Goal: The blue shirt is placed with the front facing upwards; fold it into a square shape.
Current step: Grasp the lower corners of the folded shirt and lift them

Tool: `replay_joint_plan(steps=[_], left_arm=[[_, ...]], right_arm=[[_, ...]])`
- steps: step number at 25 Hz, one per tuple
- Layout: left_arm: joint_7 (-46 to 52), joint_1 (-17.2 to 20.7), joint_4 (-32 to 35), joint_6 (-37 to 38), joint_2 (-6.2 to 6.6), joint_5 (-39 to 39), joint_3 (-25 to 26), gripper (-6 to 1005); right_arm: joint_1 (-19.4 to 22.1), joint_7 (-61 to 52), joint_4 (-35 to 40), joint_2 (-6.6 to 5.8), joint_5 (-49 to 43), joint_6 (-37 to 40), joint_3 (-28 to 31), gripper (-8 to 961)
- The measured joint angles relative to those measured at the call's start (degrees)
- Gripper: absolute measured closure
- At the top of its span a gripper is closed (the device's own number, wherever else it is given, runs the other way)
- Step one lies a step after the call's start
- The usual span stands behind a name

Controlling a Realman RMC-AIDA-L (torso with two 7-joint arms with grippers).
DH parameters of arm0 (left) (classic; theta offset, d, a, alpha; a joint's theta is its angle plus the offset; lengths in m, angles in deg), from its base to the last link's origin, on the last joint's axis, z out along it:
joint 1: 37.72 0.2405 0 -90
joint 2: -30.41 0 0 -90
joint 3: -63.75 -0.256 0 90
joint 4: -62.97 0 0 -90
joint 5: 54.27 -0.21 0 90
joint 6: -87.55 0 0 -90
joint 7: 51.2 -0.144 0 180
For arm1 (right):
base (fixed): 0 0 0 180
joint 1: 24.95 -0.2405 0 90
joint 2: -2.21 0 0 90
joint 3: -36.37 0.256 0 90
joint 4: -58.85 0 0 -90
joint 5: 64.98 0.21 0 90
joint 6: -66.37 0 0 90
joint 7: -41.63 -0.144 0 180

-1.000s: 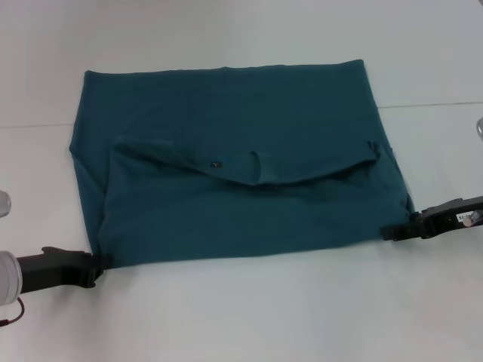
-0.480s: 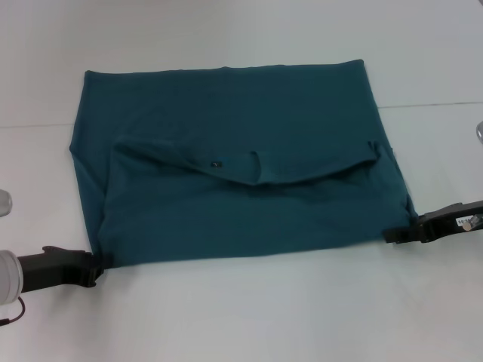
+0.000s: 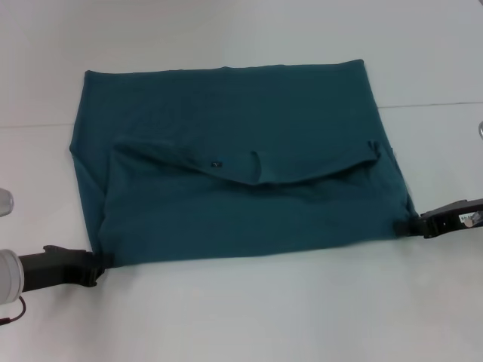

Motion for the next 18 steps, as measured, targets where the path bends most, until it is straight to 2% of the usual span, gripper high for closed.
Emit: replay_joint_plan(steps=[11, 18], left_arm=[[0.0, -0.09, -0.03, -0.05, -0.09, -0.01, -0.04, 964], [0.0, -0.08, -0.06, -0.07, -0.09, 0.0, -0.04, 964]], right_arm=[[0.27, -1.68, -0.09, 0.07, -0.08, -2.09, 0.21, 877], [0.27, -1.72, 0.11, 0.39, -0.09, -0.76, -0.09, 906]])
